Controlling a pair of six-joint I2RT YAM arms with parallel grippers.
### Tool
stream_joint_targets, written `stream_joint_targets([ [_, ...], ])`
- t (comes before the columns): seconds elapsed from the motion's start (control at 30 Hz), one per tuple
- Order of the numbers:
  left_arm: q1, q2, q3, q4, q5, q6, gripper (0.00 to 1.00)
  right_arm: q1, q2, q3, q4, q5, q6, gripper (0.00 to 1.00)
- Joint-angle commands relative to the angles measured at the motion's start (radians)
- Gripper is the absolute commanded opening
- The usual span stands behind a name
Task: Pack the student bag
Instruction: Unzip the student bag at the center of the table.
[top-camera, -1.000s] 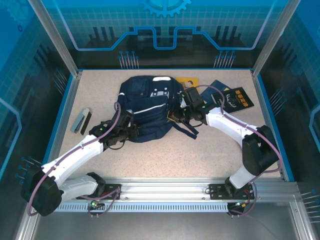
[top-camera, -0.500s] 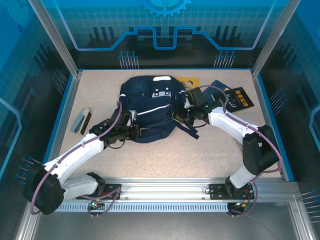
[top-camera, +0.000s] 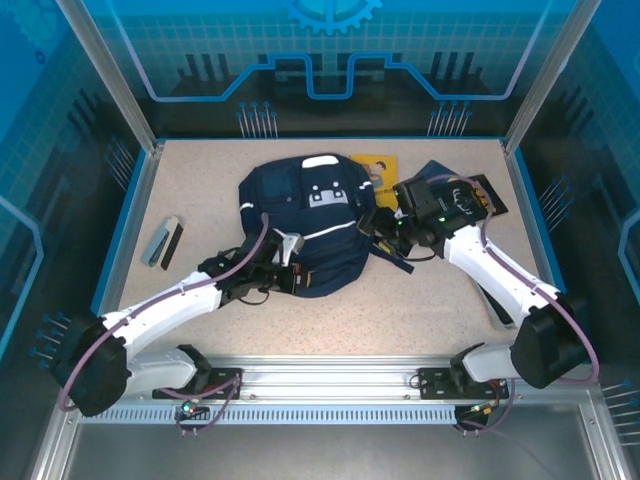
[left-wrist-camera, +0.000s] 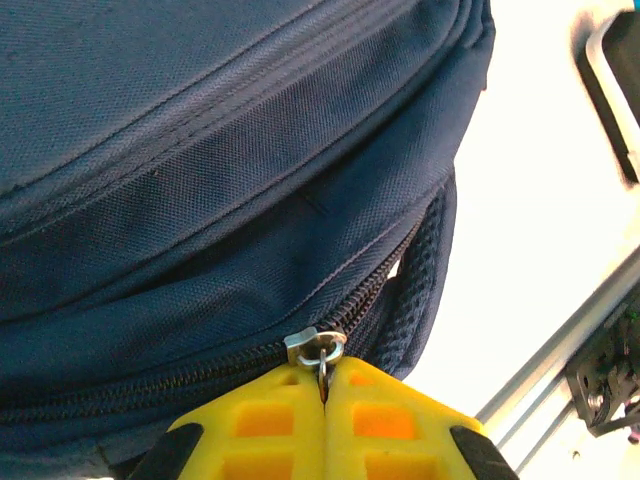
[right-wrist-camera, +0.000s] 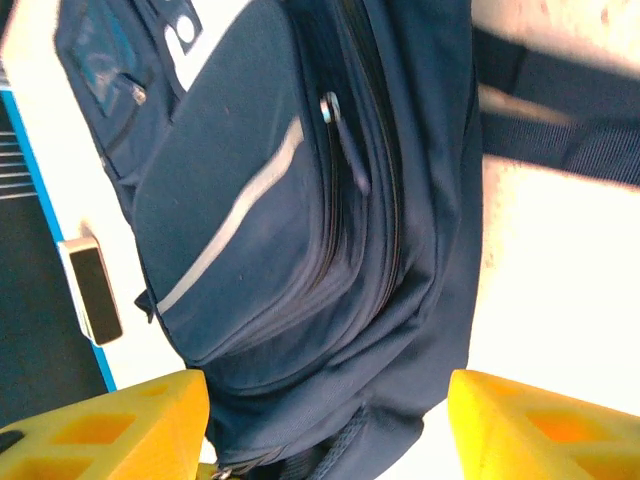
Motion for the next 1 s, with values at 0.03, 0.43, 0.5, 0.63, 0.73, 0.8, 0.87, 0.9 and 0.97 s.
stream_joint_targets([
  [0.03, -0.031, 0.04, 0.045, 0.092, 0.065, -0.025, 0.0, 0.072, 0.072, 0.028, -0.077, -0.046, 0.171, 0.6],
  [0.43, -0.048, 0.091, 0.085, 0.016, 0.036, -0.014, 0.0, 0.149, 0.219, 0.019, -0.006, -0.02, 0.305, 0.48],
  [0.5, -0.047, 0.092, 0.093, -0.009, 0.023, -0.011, 0.0, 0.149, 0.242, 0.03, -0.015, -0.006, 0.296, 0.47],
  [0.63, -0.048, 0.091, 0.127, -0.101, -0.021, 0.017, 0.0, 0.142, 0.279, 0.062, -0.038, 0.048, 0.254, 0.18],
  [0.73, -0.045, 0.095, 0.187, -0.248, -0.109, 0.065, 0.0, 0.136, 0.294, 0.086, -0.1, 0.125, 0.217, 0.04],
  [0.8, -0.044, 0.099, 0.226, -0.351, -0.165, 0.09, 0.0, 0.128, 0.288, 0.071, -0.106, 0.162, 0.204, 0.0],
  [0.87, -0.035, 0.099, 0.247, -0.436, -0.199, 0.108, 0.0, 0.114, 0.278, 0.052, -0.109, 0.184, 0.189, 0.0],
  [0.9, -0.03, 0.098, 0.252, -0.468, -0.212, 0.11, 0.0, 0.108, 0.275, 0.046, -0.112, 0.196, 0.181, 0.0],
  [0.97, -0.01, 0.093, 0.257, -0.523, -0.219, 0.114, 0.0, 0.099, 0.264, 0.032, -0.118, 0.215, 0.168, 0.0],
])
